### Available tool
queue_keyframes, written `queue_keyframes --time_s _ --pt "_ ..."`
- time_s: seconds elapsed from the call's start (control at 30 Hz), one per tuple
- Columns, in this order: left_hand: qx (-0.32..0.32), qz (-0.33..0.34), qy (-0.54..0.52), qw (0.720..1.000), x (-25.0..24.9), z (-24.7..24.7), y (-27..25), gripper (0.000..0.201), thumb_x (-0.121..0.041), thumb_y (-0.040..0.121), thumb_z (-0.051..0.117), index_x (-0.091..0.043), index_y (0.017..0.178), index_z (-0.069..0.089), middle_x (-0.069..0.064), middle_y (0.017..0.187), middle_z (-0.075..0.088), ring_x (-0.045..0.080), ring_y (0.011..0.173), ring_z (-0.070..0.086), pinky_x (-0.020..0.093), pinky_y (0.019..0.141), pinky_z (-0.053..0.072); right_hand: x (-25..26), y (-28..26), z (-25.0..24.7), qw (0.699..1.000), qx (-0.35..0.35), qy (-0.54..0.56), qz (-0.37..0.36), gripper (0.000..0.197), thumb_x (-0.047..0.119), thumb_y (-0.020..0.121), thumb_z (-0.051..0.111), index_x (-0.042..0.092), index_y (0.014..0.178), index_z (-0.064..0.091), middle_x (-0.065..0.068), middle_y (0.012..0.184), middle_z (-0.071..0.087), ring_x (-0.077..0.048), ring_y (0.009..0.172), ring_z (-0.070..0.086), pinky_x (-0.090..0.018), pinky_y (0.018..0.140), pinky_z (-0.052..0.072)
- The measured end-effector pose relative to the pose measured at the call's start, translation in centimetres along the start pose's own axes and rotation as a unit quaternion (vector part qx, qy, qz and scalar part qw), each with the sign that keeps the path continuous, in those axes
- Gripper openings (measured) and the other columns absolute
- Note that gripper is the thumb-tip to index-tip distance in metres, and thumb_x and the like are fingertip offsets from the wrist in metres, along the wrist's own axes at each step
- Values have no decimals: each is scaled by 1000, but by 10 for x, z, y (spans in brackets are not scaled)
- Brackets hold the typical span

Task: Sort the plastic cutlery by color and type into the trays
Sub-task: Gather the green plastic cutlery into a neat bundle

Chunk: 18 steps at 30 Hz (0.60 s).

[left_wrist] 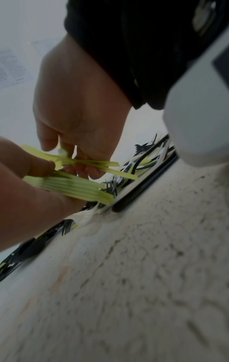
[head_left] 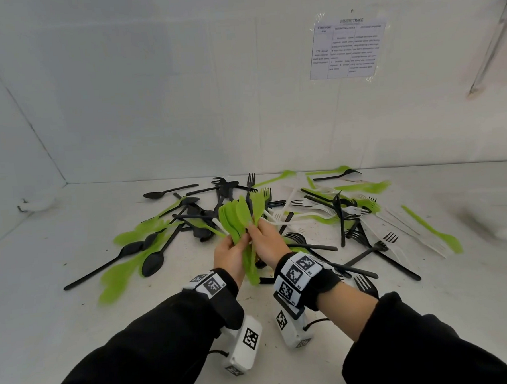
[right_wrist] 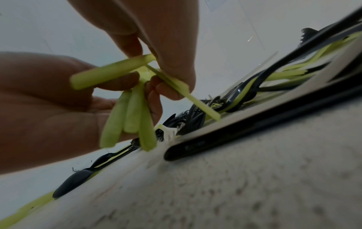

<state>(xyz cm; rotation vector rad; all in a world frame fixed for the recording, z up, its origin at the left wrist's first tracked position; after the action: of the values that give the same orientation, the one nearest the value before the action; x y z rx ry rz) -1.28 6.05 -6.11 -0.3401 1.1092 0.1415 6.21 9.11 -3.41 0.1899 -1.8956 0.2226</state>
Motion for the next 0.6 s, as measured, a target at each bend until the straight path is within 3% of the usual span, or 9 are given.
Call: queue_keyframes --time_s 0.1,0.23,0.37,0.47,0.6 --pt "-1 0 0 1000 3 0 1 24 -2 97 43 -3 117 55 11 99 64 24 85 62 36 71 52 -3 0 -7 999 -25 -35 -11 19 17 95 42 5 93 57 -13 90 60 -33 88 60 -44 84 49" --pt "0 1 9 1000 7 -4 2 24 -3 96 45 -3 118 56 12 100 65 24 78 61 29 57 53 -5 -1 -11 998 -57 -22 16 24 18 93 50 1 110 57 -19 103 63 -31 81 63 -47 81 54" --pt "18 -19 -10 1000 7 -2 1 25 -1 96 42 -5 117 55 10 101 65 22 87 63 34 72 55 -10 3 -15 996 -80 -33 13 30 23 87 61 7 113 61 -7 94 63 -22 91 61 -39 93 49" --pt "16 -33 -13 999 8 -1 0 30 0 97 40 1 124 51 14 109 63 24 94 61 38 82 52 -14 6 -18 995 -95 -24 22 29 22 84 66 8 108 61 2 83 57 -15 87 56 -32 91 49" --pt "11 -51 -20 998 10 -2 0 33 -3 98 37 3 129 47 18 116 61 26 98 60 41 88 49 -15 8 -18 997 -77 -9 17 32 21 83 67 6 111 62 -1 88 59 -13 86 55 -30 92 48"
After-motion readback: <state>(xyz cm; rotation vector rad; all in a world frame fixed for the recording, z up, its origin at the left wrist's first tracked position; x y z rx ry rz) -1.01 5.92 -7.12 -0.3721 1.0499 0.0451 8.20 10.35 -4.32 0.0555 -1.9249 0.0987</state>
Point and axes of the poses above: each hand's wrist, its own y-axis towards the middle knuckle, its own z-axis out of the palm, x = y × z, the point moved 3 cm from there along y, towards the middle knuckle
